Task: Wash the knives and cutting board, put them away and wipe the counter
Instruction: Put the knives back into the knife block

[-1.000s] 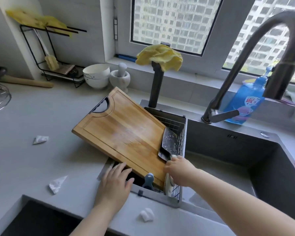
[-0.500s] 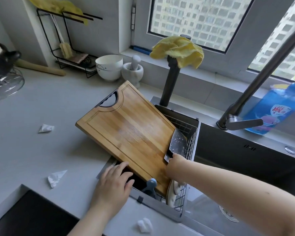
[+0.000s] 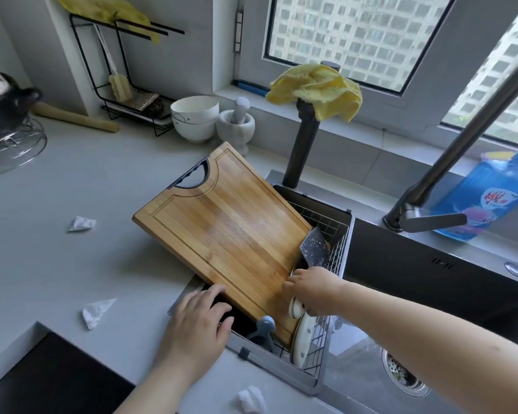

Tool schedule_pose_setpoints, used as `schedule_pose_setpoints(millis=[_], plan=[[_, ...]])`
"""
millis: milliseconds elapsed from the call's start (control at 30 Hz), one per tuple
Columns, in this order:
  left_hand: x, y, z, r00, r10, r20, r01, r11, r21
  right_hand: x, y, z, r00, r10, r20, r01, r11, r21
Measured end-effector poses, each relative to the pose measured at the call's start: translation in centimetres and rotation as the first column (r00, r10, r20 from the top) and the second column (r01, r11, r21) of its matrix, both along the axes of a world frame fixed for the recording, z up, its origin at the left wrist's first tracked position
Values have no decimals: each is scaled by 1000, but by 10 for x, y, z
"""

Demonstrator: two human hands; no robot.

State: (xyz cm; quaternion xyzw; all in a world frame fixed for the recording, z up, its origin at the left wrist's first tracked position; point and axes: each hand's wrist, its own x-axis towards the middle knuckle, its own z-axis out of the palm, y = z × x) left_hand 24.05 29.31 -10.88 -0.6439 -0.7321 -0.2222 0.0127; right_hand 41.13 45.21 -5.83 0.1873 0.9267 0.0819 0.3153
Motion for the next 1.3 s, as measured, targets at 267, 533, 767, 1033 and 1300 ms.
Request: schedule_pose_setpoints(millis=[267, 533, 767, 1033, 1300], plan=[[1, -1, 5, 1000, -13, -9, 13, 999, -30, 8, -26, 71, 958, -59, -281, 60, 998, -5], [2, -2, 10, 999, -30, -46, 26, 996, -87, 56, -46, 174, 545, -423, -724, 403, 889, -216], [4, -2, 8, 999, 2, -54, -8, 993, -117, 110, -27, 146, -222, -566, -794, 485, 642, -593], [7, -3, 9, 1000, 24, -9, -25, 989, -144, 139, -15, 108, -527, -551, -647, 337, 564, -754], [9, -4, 13, 999, 38, -2, -37, 988, -149, 142, -12, 94, -570, -555, -605, 293, 551, -781]])
